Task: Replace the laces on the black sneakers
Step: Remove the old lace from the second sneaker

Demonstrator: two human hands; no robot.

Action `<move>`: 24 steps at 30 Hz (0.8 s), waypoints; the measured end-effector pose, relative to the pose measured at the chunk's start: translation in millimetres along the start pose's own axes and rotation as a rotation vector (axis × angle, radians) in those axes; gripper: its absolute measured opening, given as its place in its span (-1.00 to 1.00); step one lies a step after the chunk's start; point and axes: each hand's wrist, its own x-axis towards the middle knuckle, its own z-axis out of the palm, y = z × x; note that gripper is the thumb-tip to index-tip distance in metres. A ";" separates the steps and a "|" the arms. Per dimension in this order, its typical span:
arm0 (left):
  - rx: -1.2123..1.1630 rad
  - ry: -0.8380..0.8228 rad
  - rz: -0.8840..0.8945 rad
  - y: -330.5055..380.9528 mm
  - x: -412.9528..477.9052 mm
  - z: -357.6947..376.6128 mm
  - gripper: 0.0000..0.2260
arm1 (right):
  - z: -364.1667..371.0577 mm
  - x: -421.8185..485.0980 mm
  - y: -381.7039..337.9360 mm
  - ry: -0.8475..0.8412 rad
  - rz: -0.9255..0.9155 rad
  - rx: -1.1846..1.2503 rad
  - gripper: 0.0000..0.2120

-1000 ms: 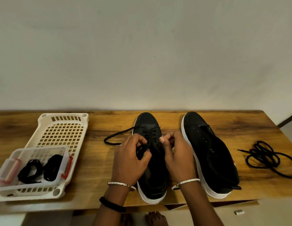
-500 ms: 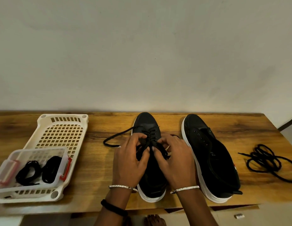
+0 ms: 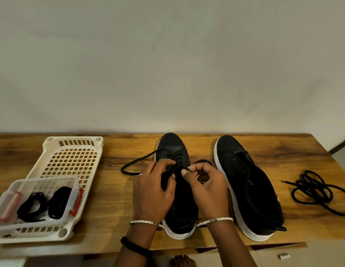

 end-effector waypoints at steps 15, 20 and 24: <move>0.341 0.162 0.123 11.4 1.5 10.7 -0.93 | -9.6 5.2 -1.7 -0.121 0.072 0.152 -0.93; -0.435 0.221 -0.313 20.9 4.8 18.4 -0.90 | -6.3 3.8 1.9 -0.076 0.044 0.122 -0.93; -0.825 0.277 -0.668 21.3 9.7 20.7 -0.87 | -6.1 4.3 3.2 -0.070 0.077 0.149 -0.94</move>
